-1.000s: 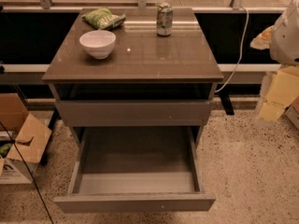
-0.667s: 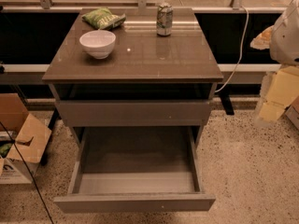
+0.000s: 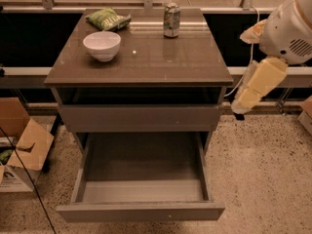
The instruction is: Place 7up can into middle drawer
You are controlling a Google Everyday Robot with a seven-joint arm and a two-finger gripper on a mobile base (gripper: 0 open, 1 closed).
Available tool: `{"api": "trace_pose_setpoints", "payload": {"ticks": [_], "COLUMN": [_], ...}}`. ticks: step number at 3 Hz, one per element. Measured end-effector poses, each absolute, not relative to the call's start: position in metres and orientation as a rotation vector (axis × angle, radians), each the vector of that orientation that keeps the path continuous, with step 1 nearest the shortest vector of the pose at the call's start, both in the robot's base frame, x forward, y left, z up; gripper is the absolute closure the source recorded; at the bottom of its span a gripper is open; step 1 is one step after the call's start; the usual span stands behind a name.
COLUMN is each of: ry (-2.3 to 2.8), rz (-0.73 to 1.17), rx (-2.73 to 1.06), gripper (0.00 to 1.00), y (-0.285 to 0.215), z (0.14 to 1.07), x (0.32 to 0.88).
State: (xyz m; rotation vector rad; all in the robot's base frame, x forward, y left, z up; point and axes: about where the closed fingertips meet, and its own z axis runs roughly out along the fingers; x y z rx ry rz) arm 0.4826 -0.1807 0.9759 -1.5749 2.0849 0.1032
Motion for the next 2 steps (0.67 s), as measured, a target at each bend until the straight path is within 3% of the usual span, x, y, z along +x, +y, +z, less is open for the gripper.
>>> {"api": "trace_pose_setpoints", "payload": {"ticks": [1,2], "ry": [2.007,2.007], "rz": [0.193,0.193], "rx": [-1.493,-1.493], "gripper": [0.0,0.0], "y": [-0.1583,-0.1583], "z": [0.9743,0.9743], "x": [0.5176,0.5176]}}
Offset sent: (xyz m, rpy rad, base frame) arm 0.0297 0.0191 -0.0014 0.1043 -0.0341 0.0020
